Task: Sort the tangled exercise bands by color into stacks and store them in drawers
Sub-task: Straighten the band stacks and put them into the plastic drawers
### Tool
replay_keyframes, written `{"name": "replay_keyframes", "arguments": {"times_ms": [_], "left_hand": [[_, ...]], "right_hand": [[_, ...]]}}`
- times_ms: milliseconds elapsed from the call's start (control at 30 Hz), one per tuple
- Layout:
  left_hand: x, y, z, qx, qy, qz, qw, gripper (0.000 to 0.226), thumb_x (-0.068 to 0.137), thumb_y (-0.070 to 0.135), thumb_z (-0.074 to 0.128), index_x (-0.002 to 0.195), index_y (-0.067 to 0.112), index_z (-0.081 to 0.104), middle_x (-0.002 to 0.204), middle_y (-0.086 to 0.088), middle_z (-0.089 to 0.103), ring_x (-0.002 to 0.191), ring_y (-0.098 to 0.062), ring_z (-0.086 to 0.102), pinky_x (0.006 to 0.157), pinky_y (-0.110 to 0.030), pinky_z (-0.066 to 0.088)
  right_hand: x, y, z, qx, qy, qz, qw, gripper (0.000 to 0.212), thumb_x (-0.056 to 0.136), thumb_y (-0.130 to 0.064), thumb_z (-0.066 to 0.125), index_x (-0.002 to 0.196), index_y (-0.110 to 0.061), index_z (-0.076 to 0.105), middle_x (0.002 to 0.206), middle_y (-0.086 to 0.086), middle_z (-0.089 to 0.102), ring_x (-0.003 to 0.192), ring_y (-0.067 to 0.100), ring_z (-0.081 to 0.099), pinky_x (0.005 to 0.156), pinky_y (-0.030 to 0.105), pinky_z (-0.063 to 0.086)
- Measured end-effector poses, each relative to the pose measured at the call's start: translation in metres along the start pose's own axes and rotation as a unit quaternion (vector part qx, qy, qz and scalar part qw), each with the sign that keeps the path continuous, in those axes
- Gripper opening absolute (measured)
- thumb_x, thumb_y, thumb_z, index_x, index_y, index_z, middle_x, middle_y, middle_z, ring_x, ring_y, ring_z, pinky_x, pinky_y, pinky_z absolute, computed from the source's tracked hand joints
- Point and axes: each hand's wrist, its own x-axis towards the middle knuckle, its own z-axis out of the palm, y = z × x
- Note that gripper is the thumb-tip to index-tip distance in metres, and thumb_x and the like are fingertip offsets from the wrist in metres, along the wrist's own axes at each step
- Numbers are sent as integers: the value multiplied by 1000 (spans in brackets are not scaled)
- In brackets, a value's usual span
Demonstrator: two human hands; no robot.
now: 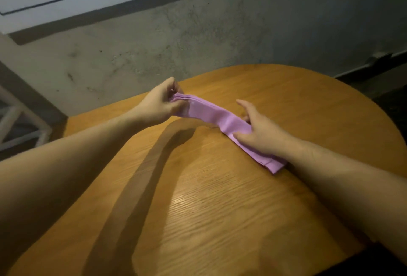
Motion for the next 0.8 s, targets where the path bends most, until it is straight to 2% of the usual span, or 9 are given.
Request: {"name": "replay_keyframes", "arguments": {"times_ms": [67, 133, 233, 333, 467, 533, 667, 733, 800], "left_hand": [[-28, -1, -7, -11, 14, 13, 1000, 31, 94, 1, 64, 120, 17, 59, 96, 0, 67, 74, 6, 60, 71, -10, 48], [-58, -5, -11, -31, 28, 8, 999, 41, 95, -4, 61, 129, 18, 61, 113, -3, 70, 92, 11, 63, 84, -8, 48], [-104, -12, -11, -50, 43, -20, 998, 32, 96, -3, 60, 124, 12, 66, 118, -6, 70, 96, 16, 62, 84, -6, 47], [-145, -15, -7, -53, 79, -46, 994, 34, 95, 2, 63, 128, 11, 65, 116, 5, 68, 94, 21, 60, 84, -3, 45], [-187, -24, -5, -63, 156, -44, 985, 37, 94, 1, 64, 129, 15, 63, 114, 14, 65, 97, 22, 58, 87, -2, 43], [-205, -33, -8, -56, 177, -39, 982, 44, 93, -1, 65, 131, 19, 59, 116, 13, 65, 102, 18, 60, 91, -5, 44], [-233, -61, -9, 77, 170, -1, 982, 39, 94, 10, 64, 133, 13, 62, 114, 4, 64, 100, 4, 59, 92, -3, 37], [-240, -67, -5, 96, 162, -17, 982, 38, 95, 21, 57, 130, 10, 64, 115, 5, 62, 104, -9, 59, 91, -5, 36], [-240, -69, -2, 100, 161, -31, 981, 34, 98, 23, 56, 128, 10, 64, 116, 1, 64, 106, -14, 59, 89, -11, 37]], "right_hand": [[-6, -5, -4, -1, -45, -6, 999, 71, 88, -26, 70, 150, -28, 36, 130, 2, 61, 113, 19, 59, 93, 25, 46], [-13, -10, -8, -44, -73, -37, 996, 50, 91, -22, 68, 139, -24, 53, 131, -3, 63, 107, 8, 57, 80, 12, 41], [-24, -17, -9, -104, -92, -74, 988, 36, 96, -17, 60, 131, -23, 59, 129, -3, 64, 110, 13, 58, 86, 20, 40], [-32, -28, -6, -161, -97, -106, 976, 29, 96, -17, 54, 123, -27, 60, 125, -2, 64, 110, 21, 59, 91, 33, 46], [-37, -49, -1, -192, -93, -191, 958, 22, 94, -22, 57, 115, -31, 58, 108, -2, 58, 103, 23, 58, 87, 38, 47], [-35, -61, 3, -194, -92, -233, 949, 22, 95, -25, 57, 116, -31, 58, 105, -2, 57, 100, 22, 57, 87, 41, 47], [-31, -76, 20, -265, -83, -318, 906, 27, 98, -34, 55, 125, -29, 59, 111, -1, 59, 104, 23, 58, 85, 39, 46], [-30, -76, 28, -292, -84, -332, 893, 31, 99, -37, 53, 129, -30, 57, 116, -3, 61, 109, 21, 59, 85, 37, 46], [-30, -71, 32, -304, -78, -331, 890, 35, 100, -39, 50, 134, -33, 53, 120, -6, 61, 113, 18, 58, 85, 36, 44]]}}
